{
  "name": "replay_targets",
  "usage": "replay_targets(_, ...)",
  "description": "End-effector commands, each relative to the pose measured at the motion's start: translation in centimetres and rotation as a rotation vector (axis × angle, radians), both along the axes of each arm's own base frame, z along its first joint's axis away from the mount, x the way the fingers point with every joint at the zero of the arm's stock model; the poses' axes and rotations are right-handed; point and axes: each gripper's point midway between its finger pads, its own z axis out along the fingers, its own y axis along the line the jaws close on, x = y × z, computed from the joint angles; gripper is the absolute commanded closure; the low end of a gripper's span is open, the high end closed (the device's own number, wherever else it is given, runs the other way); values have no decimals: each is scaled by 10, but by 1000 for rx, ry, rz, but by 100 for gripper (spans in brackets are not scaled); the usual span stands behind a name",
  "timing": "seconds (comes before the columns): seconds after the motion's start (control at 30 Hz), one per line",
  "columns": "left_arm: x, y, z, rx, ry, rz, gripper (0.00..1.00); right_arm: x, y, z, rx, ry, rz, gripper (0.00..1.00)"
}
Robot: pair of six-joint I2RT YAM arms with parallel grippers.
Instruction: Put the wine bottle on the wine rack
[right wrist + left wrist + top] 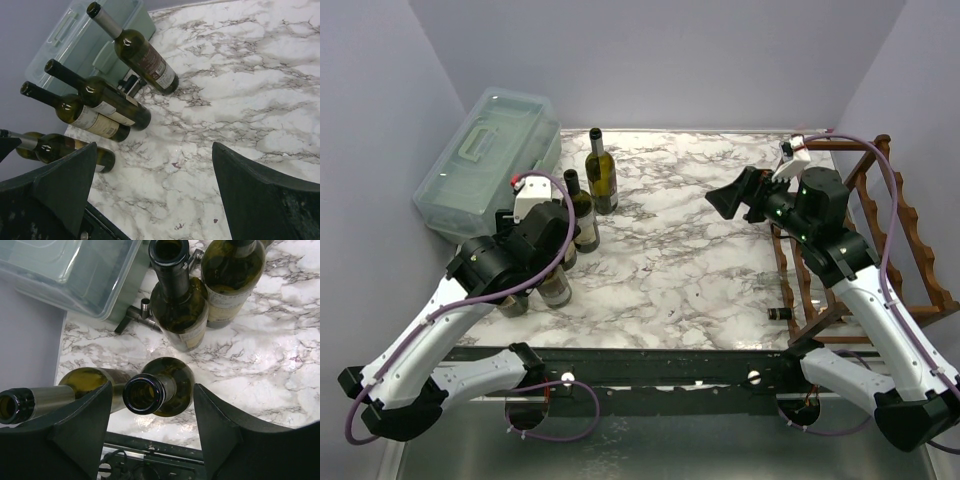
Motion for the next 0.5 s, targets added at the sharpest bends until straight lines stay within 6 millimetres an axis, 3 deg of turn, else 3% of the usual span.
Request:
replay_targets(0.0,2,9,-8,43,-11,46,36,-5,-1,0,7,-6,12,0)
replay_targets(0.17,6,11,-15,55,-35,64,45,-7,-3,-1,-7,-2,7,0)
replay_targets(0.47,13,6,-21,42,-57,57,51,-10,-8,-3,-26,4,-9,0)
